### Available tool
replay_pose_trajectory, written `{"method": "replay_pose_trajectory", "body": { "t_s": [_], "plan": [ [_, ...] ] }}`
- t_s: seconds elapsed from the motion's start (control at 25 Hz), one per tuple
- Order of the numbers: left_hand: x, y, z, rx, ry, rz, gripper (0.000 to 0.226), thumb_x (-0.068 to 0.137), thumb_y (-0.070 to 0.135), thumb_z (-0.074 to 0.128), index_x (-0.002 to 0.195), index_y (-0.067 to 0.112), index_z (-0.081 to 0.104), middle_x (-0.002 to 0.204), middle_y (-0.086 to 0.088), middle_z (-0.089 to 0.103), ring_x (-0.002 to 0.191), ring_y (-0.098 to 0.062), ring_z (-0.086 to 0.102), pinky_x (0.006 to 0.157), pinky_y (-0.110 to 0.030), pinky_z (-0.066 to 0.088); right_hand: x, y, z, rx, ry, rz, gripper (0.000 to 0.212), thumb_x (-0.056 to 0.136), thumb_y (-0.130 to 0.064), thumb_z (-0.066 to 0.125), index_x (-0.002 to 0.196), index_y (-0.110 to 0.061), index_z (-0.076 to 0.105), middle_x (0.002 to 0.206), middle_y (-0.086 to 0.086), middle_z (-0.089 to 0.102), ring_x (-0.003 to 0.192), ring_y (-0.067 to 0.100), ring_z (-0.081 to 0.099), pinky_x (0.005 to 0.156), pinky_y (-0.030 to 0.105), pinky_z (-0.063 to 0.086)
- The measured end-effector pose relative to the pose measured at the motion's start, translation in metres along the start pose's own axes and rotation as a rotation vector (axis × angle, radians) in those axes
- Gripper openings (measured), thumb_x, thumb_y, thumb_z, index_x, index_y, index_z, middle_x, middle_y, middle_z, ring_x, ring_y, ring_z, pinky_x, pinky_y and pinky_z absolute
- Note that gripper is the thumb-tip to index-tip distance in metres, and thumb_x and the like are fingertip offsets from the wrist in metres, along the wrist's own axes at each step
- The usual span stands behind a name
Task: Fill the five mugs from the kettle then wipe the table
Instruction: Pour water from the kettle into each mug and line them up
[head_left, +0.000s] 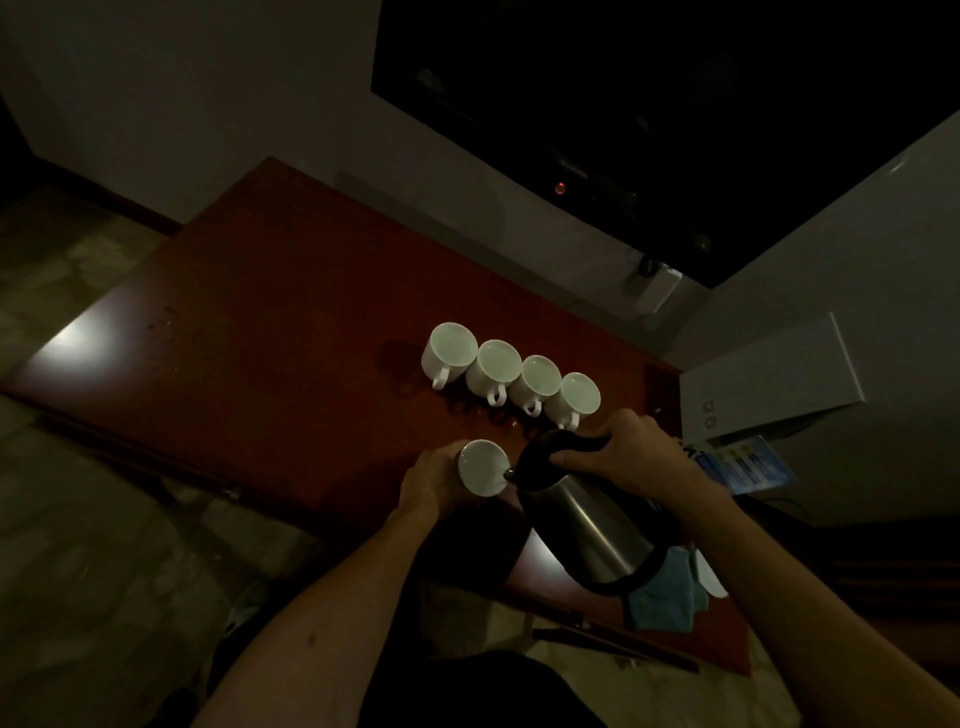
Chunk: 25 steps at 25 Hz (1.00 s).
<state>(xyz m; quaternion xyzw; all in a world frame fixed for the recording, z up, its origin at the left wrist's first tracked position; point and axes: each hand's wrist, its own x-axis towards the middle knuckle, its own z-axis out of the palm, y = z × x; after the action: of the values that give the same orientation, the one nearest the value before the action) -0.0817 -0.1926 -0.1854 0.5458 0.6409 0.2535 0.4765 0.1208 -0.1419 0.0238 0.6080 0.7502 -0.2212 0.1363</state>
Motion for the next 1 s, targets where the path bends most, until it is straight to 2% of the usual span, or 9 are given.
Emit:
{"method": "replay_pose_trajectory", "body": {
  "t_s": [0.24,0.32,0.48,0.56,0.68,0.8,0.88,1.0],
  "plan": [
    [-0.0033,0.0031,-0.0007,0.003,0.003,-0.007,0.076,0.065,0.036,0.088,0.133,0.034,0.055,0.127,0.005,0.067,0.121,-0.019,0.060,0.099,-0.046,0.051,0.0000,0.0008,0.0018,0.020,0.010,-0.001,0.084,0.055,-0.091,0.055,0.107,-0.028,0.074,0.087,-0.008,0.075,0.073,0.007,0.073,0.074,0.036,0.065],
    [-0.0027,0.0015,-0.0012,0.013,-0.001,-0.007,0.076,0.064,0.041,0.088,0.132,0.037,0.055,0.126,0.008,0.067,0.120,-0.019,0.061,0.098,-0.046,0.052,0.0005,-0.0003,0.0004,0.028,0.003,0.018,0.096,0.046,-0.097,0.051,0.106,-0.026,0.074,0.086,-0.006,0.075,0.072,0.009,0.073,0.073,0.038,0.065],
    [-0.0033,0.0046,-0.0021,0.028,-0.004,-0.009,0.076,0.068,0.033,0.087,0.137,0.030,0.054,0.128,0.002,0.066,0.122,-0.022,0.059,0.100,-0.048,0.050,0.0023,0.0034,0.0004,0.020,0.008,0.030,0.114,0.034,-0.107,0.041,0.108,-0.025,0.071,0.087,-0.006,0.075,0.072,0.009,0.074,0.072,0.037,0.065],
    [-0.0030,0.0039,-0.0019,0.026,-0.002,-0.009,0.076,0.068,0.033,0.087,0.137,0.031,0.054,0.129,0.003,0.066,0.123,-0.022,0.058,0.100,-0.048,0.050,0.0020,0.0034,0.0000,0.013,0.006,0.024,0.106,0.041,-0.102,0.045,0.108,-0.024,0.072,0.087,-0.006,0.075,0.072,0.009,0.074,0.072,0.037,0.065],
    [-0.0034,0.0036,-0.0022,0.020,-0.006,-0.018,0.077,0.068,0.033,0.087,0.137,0.031,0.053,0.131,0.003,0.065,0.124,-0.023,0.057,0.102,-0.049,0.048,0.0018,0.0009,-0.0007,-0.007,0.006,0.022,0.077,0.062,-0.085,0.061,0.106,-0.023,0.074,0.085,-0.006,0.076,0.071,0.009,0.073,0.072,0.036,0.065],
    [-0.0046,0.0046,-0.0033,0.028,-0.003,-0.026,0.076,0.069,0.034,0.087,0.137,0.033,0.053,0.131,0.004,0.065,0.124,-0.023,0.057,0.101,-0.049,0.049,0.0008,-0.0009,-0.0012,-0.003,0.008,0.015,0.073,0.064,-0.081,0.063,0.109,-0.024,0.074,0.085,-0.006,0.075,0.071,0.009,0.073,0.073,0.036,0.065],
    [-0.0057,0.0057,-0.0043,0.026,-0.001,-0.023,0.075,0.068,0.036,0.087,0.136,0.034,0.054,0.129,0.004,0.065,0.123,-0.022,0.058,0.100,-0.049,0.049,-0.0002,-0.0023,-0.0018,-0.010,0.000,0.022,0.084,0.058,-0.089,0.059,0.106,-0.022,0.075,0.085,-0.005,0.075,0.071,0.010,0.073,0.072,0.037,0.065],
    [-0.0065,0.0055,-0.0050,0.035,-0.008,-0.007,0.075,0.067,0.040,0.087,0.134,0.034,0.054,0.127,0.005,0.067,0.120,-0.021,0.059,0.098,-0.048,0.051,0.0019,-0.0007,-0.0017,-0.010,0.018,0.006,0.110,0.038,-0.107,0.042,0.101,-0.023,0.075,0.081,-0.006,0.075,0.068,0.009,0.073,0.069,0.038,0.065]
  ]
}}
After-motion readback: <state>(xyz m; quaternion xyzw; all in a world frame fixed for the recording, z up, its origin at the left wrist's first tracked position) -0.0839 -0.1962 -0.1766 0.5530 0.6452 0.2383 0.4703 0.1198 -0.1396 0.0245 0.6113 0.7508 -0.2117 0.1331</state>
